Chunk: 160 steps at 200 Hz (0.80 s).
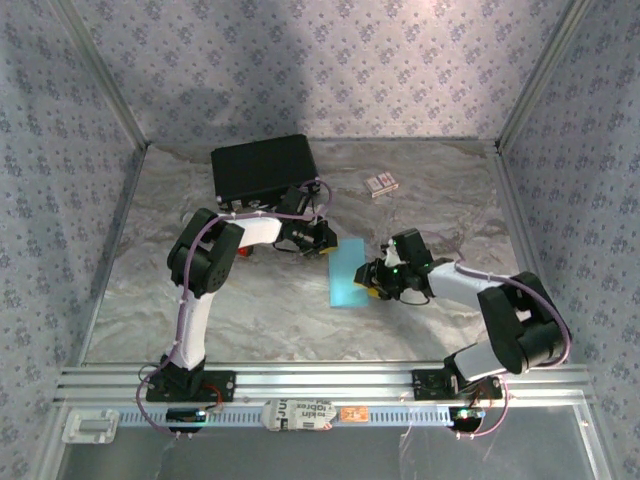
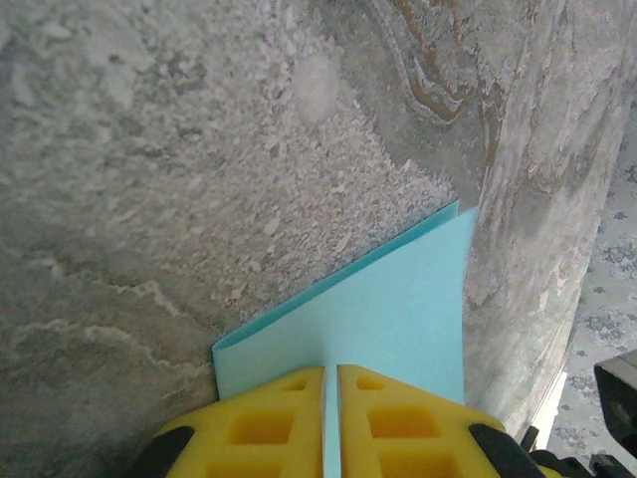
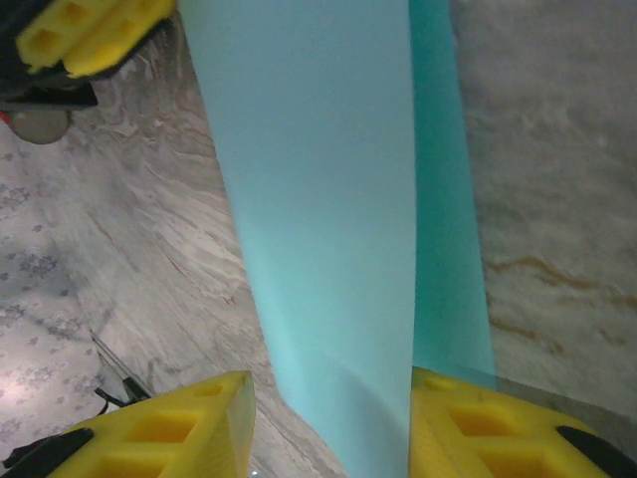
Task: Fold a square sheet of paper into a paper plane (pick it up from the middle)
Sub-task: Fold the triangle a second time at the center of the table.
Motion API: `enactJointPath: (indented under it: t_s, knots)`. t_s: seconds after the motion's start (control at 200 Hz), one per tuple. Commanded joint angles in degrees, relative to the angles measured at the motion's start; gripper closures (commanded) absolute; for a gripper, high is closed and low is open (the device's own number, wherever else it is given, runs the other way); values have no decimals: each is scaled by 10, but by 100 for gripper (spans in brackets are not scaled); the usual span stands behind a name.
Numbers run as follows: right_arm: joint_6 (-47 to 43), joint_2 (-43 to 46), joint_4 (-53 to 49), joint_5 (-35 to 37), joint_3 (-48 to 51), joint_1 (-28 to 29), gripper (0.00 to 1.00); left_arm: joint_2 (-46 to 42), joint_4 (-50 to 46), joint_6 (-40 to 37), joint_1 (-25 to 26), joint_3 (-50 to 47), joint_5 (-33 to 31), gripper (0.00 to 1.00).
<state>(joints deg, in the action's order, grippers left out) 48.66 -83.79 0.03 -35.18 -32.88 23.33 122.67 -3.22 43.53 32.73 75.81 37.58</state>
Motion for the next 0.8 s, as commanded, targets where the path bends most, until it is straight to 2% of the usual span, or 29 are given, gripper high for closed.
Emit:
enactJointPath:
  t_s: [0.0, 0.32, 0.535, 0.685, 0.795]
  knots:
    - [-4, -23, 20, -19, -19, -9, 58, 15, -30, -3, 4, -4, -9, 89]
    - [-12, -59, 54, -39, -22, -22, 60, 17, -31, -5, 6, 1, -5, 88]
    - [-28, -74, 59, -45, -25, -32, 71, 13, -25, -8, 10, 1, -1, 86]
    - [-33, -84, 60, -33, -27, -35, 85, -1, -16, -10, 13, 3, -5, 80]
    - [-11, -87, 86, -26, -23, -36, 91, -31, -24, -15, 15, 4, -26, 66]
